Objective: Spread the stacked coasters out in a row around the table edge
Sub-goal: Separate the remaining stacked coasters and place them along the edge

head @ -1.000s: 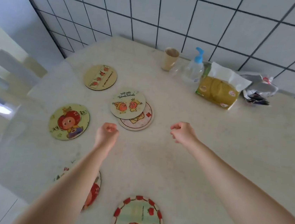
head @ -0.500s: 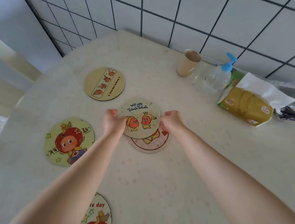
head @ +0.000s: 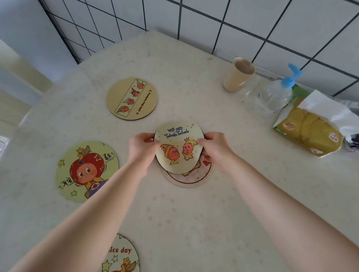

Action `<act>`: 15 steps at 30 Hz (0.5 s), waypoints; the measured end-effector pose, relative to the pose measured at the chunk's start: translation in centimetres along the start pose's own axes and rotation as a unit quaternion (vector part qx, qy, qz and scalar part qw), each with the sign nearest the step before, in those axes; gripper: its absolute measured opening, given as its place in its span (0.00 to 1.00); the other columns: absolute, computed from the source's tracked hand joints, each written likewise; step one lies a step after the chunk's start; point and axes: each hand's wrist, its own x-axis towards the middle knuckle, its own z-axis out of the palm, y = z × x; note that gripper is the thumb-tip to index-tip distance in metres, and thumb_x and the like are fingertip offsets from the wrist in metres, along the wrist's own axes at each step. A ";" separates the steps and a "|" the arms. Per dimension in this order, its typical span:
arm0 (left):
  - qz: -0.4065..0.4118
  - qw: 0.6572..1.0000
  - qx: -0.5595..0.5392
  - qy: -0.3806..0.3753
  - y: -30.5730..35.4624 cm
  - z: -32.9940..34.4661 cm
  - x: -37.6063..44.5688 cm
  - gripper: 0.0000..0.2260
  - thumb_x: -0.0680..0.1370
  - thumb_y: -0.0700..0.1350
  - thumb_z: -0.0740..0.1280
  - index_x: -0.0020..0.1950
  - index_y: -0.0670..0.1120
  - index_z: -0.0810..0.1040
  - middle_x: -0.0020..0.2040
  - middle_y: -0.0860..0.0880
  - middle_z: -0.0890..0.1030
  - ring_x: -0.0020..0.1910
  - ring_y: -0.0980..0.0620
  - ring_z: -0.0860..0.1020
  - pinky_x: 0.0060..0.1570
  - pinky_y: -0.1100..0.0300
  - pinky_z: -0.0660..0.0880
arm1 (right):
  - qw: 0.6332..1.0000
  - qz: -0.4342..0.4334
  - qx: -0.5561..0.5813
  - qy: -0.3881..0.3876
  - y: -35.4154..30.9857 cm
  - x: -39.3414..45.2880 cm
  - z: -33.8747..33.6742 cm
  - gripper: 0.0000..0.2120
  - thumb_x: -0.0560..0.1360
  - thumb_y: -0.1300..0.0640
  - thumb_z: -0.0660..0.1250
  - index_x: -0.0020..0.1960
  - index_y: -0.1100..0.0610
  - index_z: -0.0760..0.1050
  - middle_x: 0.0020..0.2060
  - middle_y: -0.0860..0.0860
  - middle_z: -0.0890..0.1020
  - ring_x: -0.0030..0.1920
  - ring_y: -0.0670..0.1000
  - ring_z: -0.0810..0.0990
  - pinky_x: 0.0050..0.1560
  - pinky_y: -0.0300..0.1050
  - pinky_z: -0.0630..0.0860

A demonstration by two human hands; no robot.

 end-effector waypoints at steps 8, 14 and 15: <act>0.037 0.993 0.111 0.029 -2.1 2.8 -4.1 0.16 0.73 0.32 0.59 0.52 0.53 0.72 0.55 0.46 0.70 0.57 0.44 0.72 0.59 0.51 0.73 | 0.990 -0.007 -0.112 0.087 3.7 -0.7 -1.5 0.10 0.71 0.65 0.62 0.49 0.64 0.80 0.48 0.61 0.83 0.54 0.60 0.79 0.44 0.46 0.73; 0.011 0.993 0.107 0.053 -1.9 3.0 -3.6 0.18 0.72 0.33 0.59 0.58 0.47 0.76 0.54 0.44 0.77 0.56 0.45 0.74 0.51 0.55 0.73 | 0.993 0.003 -0.088 0.084 3.5 -0.4 -1.0 0.09 0.69 0.66 0.63 0.45 0.58 0.80 0.45 0.57 0.83 0.48 0.57 0.80 0.42 0.44 0.73; 0.010 0.993 0.102 0.057 -2.0 2.9 -3.5 0.17 0.72 0.34 0.60 0.58 0.47 0.76 0.53 0.45 0.79 0.54 0.45 0.75 0.48 0.56 0.73 | 0.993 0.003 -0.080 0.083 3.6 -0.4 -0.9 0.09 0.69 0.66 0.64 0.44 0.57 0.80 0.46 0.57 0.84 0.48 0.58 0.81 0.42 0.44 0.74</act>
